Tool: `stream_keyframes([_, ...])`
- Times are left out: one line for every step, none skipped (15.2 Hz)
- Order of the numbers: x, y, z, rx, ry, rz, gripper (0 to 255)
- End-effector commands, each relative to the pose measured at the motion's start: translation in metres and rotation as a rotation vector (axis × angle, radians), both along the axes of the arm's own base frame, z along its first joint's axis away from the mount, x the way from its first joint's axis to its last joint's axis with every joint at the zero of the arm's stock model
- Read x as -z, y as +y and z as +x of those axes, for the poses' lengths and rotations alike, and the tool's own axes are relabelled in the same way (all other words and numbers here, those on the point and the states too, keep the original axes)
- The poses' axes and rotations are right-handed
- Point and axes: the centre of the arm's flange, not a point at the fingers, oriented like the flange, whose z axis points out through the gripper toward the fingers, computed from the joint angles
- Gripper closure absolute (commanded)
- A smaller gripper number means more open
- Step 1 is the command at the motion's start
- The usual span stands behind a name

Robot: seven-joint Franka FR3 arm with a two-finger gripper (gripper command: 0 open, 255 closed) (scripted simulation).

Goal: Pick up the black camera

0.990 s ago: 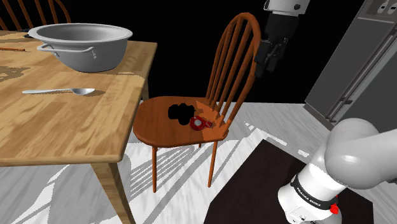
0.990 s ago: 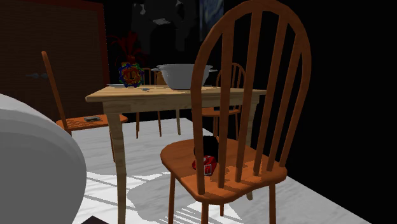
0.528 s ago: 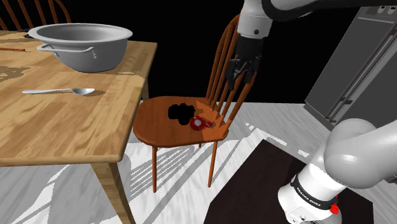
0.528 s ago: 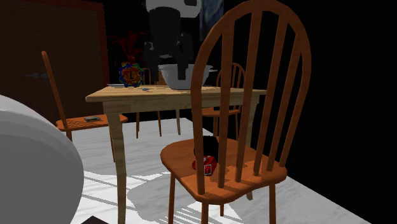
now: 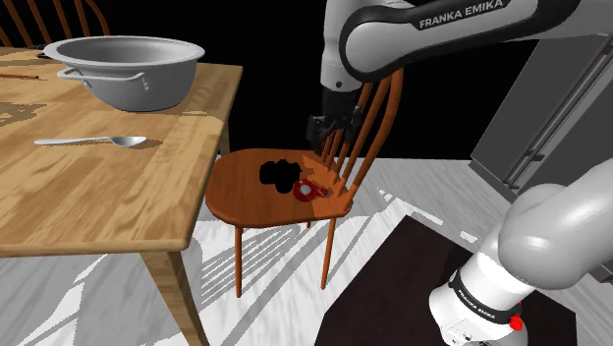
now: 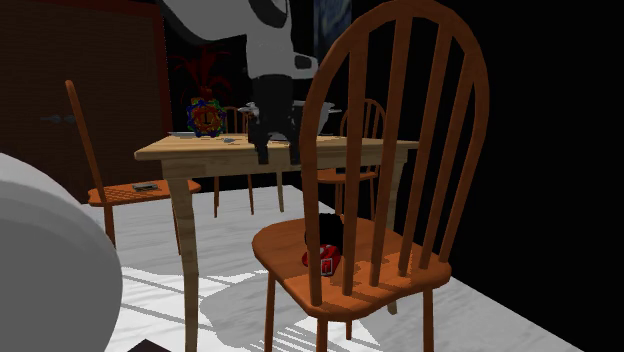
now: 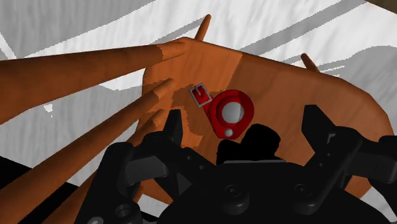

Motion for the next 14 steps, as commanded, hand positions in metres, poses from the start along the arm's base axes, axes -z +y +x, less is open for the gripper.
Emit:
stream_keyframes([0.019, 0.005, 0.018, 0.033, -0.002, -0.014, 0])
stream_keyframes([0.029, 0.007, 0.027, 0.048, -0.002, -0.021, 0])
stream_keyframes([0.038, 0.009, 0.037, 0.064, -0.003, -0.028, 0])
stream_keyframes([0.047, 0.011, 0.046, 0.079, -0.003, -0.035, 0])
stream_keyframes([0.057, 0.012, 0.056, 0.095, -0.004, -0.043, 0])
stream_keyframes([0.066, 0.014, 0.066, 0.110, -0.004, -0.050, 0])
stream_keyframes([0.076, 0.015, 0.075, 0.126, -0.004, -0.057, 0])
stream_keyframes([0.085, 0.015, 0.085, 0.142, -0.005, -0.064, 0])
stream_keyframes([0.094, 0.016, 0.095, 0.157, -0.005, -0.071, 0])
stream_keyframes([0.104, 0.016, 0.104, 0.173, -0.005, -0.078, 0])
stream_keyframes([0.113, 0.016, 0.114, 0.188, -0.006, -0.086, 0])
stream_keyframes([0.123, 0.016, 0.124, 0.204, -0.006, -0.093, 0])
stream_keyframes([0.132, 0.016, 0.134, 0.220, -0.007, -0.100, 0])
stream_keyframes([0.141, 0.015, 0.143, 0.235, -0.007, -0.107, 0])
